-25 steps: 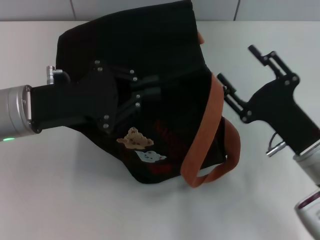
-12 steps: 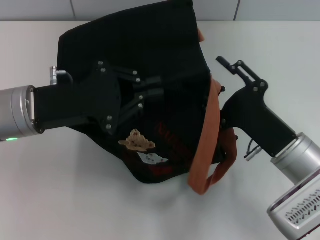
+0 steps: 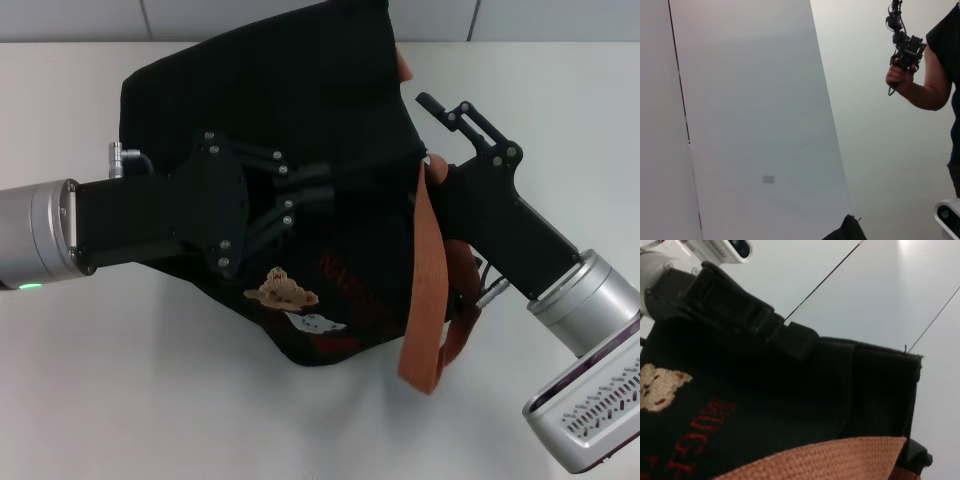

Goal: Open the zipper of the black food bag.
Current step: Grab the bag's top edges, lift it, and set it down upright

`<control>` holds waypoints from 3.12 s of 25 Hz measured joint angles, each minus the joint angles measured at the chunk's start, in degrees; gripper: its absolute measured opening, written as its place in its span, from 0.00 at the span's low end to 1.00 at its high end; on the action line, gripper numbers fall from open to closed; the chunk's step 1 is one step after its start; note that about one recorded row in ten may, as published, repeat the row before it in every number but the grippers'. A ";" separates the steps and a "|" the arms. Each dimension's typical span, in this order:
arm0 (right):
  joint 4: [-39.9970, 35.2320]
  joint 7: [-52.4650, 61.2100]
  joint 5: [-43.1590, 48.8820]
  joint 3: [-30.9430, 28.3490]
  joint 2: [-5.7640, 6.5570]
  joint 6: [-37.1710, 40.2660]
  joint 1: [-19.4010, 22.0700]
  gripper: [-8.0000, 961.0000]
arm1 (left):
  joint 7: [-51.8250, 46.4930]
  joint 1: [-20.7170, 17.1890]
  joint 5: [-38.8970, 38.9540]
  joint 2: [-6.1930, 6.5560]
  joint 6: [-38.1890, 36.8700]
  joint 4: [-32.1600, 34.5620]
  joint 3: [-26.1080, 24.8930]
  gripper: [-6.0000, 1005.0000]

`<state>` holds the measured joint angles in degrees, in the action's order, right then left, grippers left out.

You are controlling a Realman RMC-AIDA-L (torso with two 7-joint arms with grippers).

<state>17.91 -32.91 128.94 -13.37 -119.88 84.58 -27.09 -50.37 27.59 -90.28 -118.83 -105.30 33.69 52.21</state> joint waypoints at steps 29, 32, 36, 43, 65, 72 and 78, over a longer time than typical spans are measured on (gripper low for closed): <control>0.07 -5.53 -0.19 0.52 0.00 -2.23 1.07 0.69 | -0.04 1.68 0.19 -0.12 -0.76 -1.25 -0.05 0.09; 1.36 -7.70 -0.07 0.53 0.00 -3.27 1.01 0.69 | -0.07 2.18 0.20 -0.13 -0.85 -1.58 -0.03 0.09; 2.11 -8.11 0.59 0.57 0.00 -3.28 0.99 0.69 | -0.15 2.47 0.26 -0.17 -0.61 -1.95 -0.01 0.09; 2.39 -6.46 0.65 0.62 0.00 -1.99 0.98 0.69 | -0.07 2.90 0.30 -0.18 -0.32 -3.06 0.00 0.09; -0.95 5.45 0.74 0.38 0.00 1.47 -0.18 0.58 | 0.51 3.21 0.29 -0.17 0.87 -4.09 0.00 0.09; -0.85 5.51 0.74 0.66 0.00 1.23 -0.76 0.41 | 0.54 3.21 0.27 -0.17 0.89 -4.50 0.00 0.09; -0.75 5.53 0.74 0.66 0.00 1.07 -0.81 0.21 | 0.54 3.19 0.28 -0.17 0.72 -4.57 0.00 0.09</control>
<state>17.16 -27.38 129.68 -12.71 -119.88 85.65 -27.90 -49.83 30.78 -90.00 -119.00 -104.58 29.11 52.21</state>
